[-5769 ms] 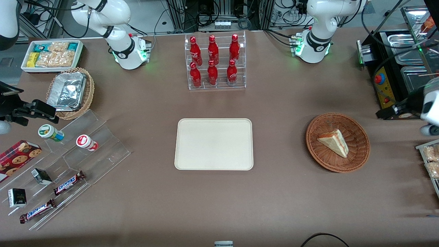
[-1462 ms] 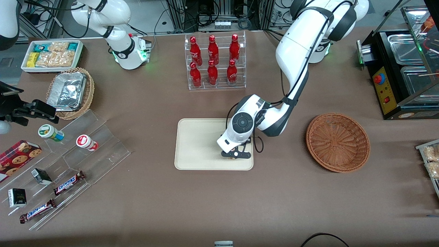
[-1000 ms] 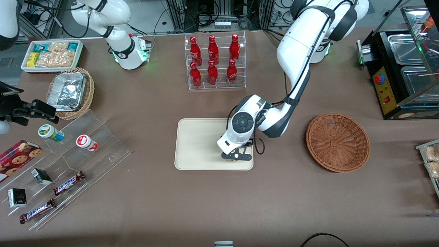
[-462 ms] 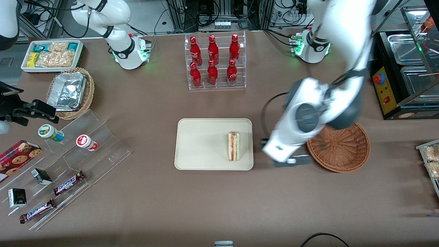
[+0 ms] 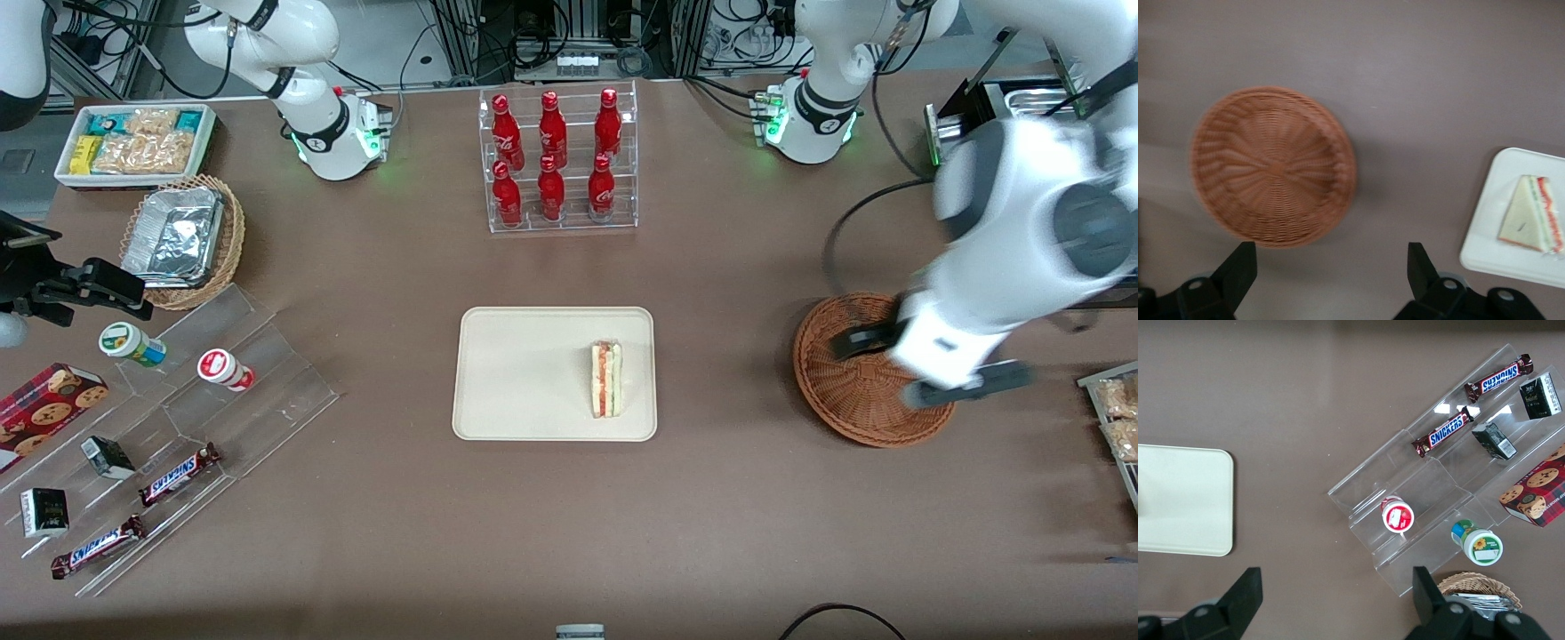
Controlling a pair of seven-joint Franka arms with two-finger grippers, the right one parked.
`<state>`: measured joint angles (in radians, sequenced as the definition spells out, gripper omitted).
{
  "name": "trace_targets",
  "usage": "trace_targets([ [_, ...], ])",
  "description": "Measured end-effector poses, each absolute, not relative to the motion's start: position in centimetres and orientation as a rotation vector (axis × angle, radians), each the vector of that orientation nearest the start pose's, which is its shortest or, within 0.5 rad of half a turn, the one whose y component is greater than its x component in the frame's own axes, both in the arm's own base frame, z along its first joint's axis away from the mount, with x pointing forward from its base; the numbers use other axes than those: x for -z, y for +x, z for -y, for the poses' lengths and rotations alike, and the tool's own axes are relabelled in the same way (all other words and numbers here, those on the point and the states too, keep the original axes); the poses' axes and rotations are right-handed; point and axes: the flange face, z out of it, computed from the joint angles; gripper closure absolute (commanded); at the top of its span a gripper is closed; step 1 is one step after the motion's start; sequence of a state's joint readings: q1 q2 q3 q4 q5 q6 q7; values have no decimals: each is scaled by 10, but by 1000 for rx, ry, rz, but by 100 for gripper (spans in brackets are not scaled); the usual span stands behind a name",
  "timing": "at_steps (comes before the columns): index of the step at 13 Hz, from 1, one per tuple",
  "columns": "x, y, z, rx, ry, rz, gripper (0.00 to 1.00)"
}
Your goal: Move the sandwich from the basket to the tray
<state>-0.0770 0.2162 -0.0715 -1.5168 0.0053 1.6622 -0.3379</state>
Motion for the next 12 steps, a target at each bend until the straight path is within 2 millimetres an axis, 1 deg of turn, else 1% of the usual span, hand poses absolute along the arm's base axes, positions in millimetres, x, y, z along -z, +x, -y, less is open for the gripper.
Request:
trace_targets([
  [1, -548, 607, 62, -93, -3119, 303, 0],
  [2, -563, 598, 47, -74, -3118, 300, 0],
  [3, -575, 588, 39, -69, -3118, 275, 0],
  [4, -584, 578, 38, -80, -3119, 235, 0],
  [5, -593, 570, 42, -81, -3120, 193, 0],
  [7, -607, 563, 52, -44, -3129, 68, 0],
  [8, -613, 559, 54, -29, -3130, 13, 0],
  [10, -619, 554, 54, -34, -3129, -27, 0],
  [12, -617, 553, 53, -55, -3127, -37, 0],
])
